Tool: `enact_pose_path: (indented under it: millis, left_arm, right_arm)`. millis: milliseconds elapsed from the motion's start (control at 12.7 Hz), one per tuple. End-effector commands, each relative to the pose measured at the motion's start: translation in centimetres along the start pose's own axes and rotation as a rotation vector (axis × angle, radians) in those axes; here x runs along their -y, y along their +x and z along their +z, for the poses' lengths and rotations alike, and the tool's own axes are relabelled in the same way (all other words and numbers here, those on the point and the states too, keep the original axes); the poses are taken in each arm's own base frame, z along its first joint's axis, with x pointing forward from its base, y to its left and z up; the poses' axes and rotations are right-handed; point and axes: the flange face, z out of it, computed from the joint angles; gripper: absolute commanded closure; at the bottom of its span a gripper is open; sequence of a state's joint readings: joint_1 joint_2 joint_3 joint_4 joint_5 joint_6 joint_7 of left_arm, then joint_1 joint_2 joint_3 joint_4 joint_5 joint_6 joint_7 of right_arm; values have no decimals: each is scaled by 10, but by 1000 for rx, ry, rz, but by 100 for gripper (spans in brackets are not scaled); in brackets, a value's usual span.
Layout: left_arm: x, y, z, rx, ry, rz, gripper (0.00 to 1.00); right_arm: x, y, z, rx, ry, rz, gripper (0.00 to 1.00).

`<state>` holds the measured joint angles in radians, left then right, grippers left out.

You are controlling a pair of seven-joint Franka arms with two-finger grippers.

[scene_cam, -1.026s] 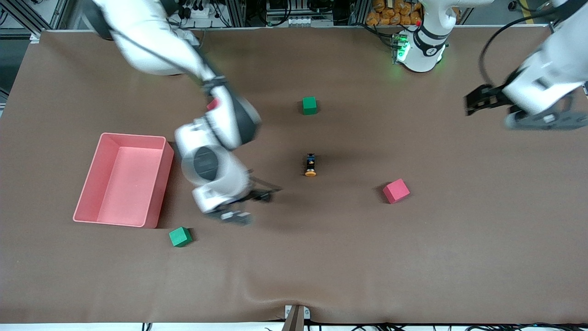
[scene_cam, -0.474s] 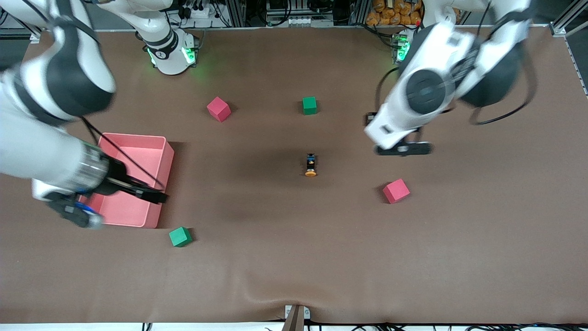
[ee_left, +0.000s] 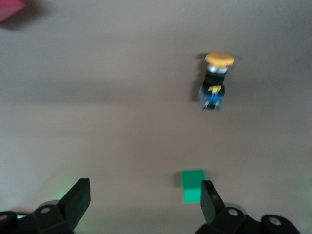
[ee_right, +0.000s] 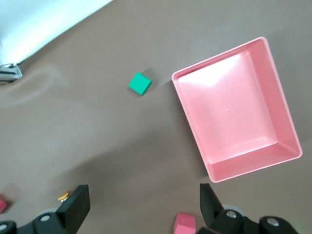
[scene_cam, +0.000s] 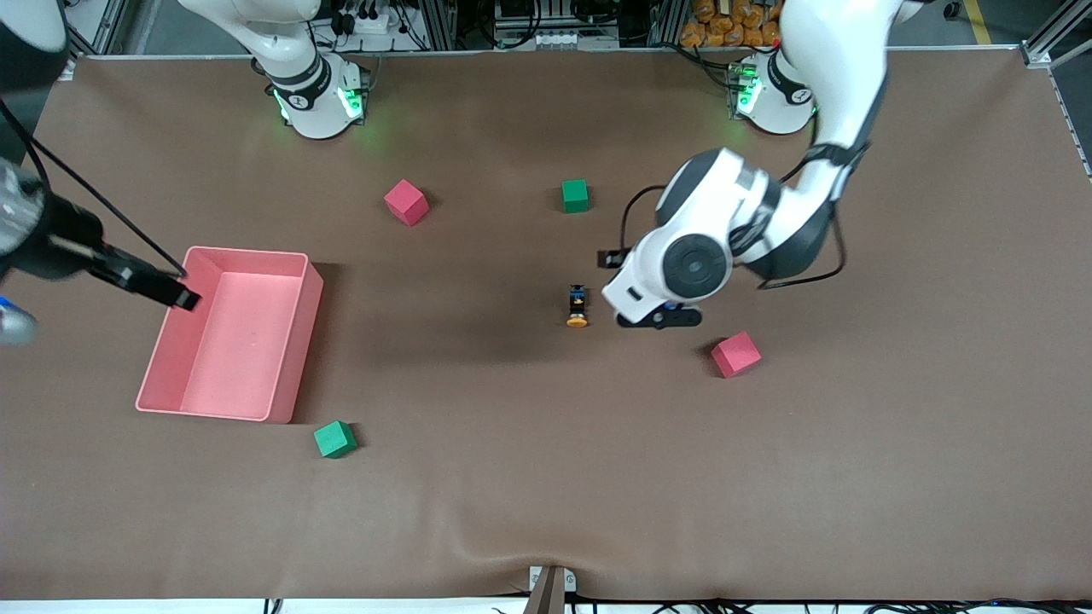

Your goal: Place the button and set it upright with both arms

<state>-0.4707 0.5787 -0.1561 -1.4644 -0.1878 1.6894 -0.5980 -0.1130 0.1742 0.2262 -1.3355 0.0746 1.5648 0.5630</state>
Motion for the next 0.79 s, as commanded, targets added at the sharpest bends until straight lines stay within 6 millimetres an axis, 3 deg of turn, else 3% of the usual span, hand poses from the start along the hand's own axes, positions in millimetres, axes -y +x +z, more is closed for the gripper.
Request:
enact_pose_path:
  millis: [0,79,395,553,711]
  left_arm:
    - [-17,27,23,-43,-55,-28,0]
    - [-26,35,40,-64,-69,-22,0]
    - [-38,62,79,-110,-150,-45,0]
    - [-54,60,111,-76,-171,-47,1]
    - [-57,59,121,-54,-176,-53,11]
  right_arm:
    - [-45,-53,11,-70,-34,-78,0]
    - [-60,-55,11,-64,-34,-103,0]
    - [-66,-48,0,-63,-35,-106,0]
    - [-58,-31,-29,-99,-27,-194,0]
    - [-66,-24,-35,-71,-62,-265,0]
